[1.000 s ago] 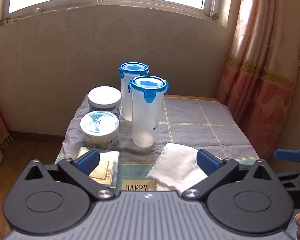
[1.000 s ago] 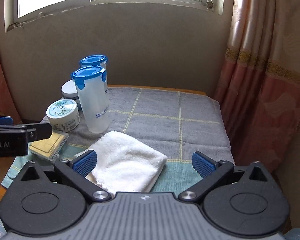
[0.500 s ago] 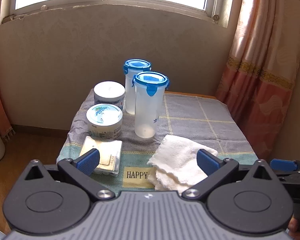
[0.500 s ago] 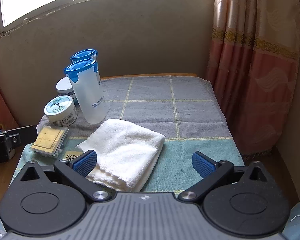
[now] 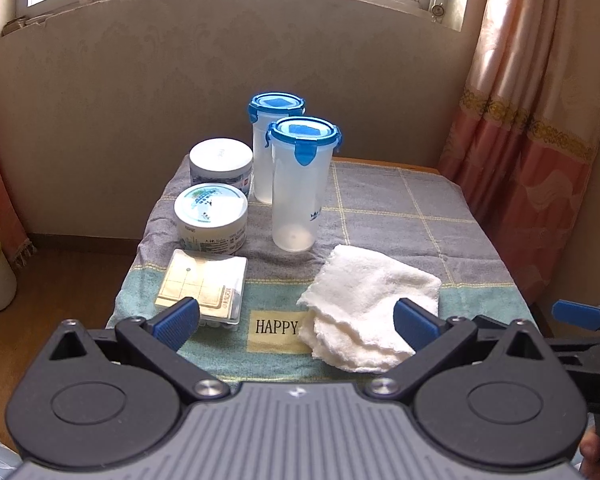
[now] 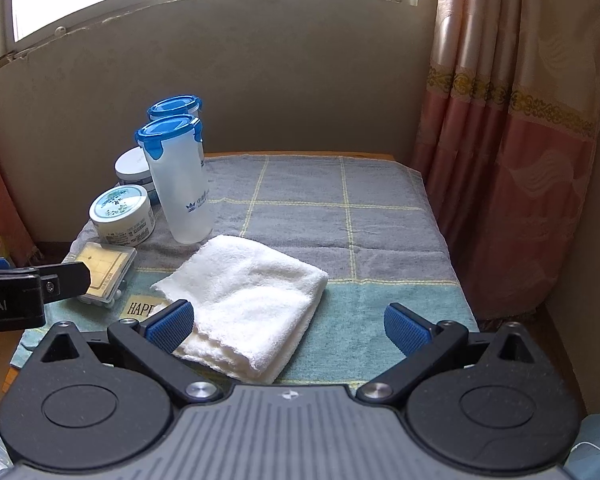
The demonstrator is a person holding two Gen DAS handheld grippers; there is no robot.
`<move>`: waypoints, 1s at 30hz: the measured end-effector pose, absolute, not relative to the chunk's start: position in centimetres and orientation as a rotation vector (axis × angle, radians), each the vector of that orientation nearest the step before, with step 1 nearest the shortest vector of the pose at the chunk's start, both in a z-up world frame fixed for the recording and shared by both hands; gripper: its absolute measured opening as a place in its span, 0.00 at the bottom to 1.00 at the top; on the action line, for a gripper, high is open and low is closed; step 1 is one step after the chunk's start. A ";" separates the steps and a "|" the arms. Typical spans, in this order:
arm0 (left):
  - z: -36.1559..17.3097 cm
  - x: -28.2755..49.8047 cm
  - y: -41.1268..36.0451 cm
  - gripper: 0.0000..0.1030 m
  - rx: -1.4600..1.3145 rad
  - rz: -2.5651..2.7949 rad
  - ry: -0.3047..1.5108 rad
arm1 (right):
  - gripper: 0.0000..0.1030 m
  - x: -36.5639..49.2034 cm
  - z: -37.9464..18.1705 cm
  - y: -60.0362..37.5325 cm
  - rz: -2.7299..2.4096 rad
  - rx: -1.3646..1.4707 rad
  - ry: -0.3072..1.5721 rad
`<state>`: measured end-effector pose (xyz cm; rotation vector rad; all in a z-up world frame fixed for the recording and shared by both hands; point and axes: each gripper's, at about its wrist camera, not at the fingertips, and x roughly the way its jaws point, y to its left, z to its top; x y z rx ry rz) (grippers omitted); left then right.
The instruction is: Clean container
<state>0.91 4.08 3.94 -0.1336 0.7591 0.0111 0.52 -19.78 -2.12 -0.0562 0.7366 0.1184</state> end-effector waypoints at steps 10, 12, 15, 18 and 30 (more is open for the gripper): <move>3.2 1.3 3.8 1.00 -0.116 0.013 0.838 | 1.00 0.5 -2.9 -19.8 0.110 -0.078 0.802; 3.2 1.3 3.7 1.00 -0.113 0.013 0.848 | 1.00 0.5 -2.9 -19.8 0.109 -0.079 0.805; 3.3 1.3 3.7 1.00 -0.117 0.009 0.867 | 1.00 0.2 -2.5 -19.6 0.109 -0.098 0.796; 3.6 1.4 3.6 1.00 -0.116 0.006 0.883 | 1.00 0.0 -2.0 -19.5 0.108 -0.118 0.786; 5.1 -0.1 3.4 1.00 -0.079 0.024 0.875 | 1.00 -0.7 -1.2 -21.0 0.070 -0.098 0.785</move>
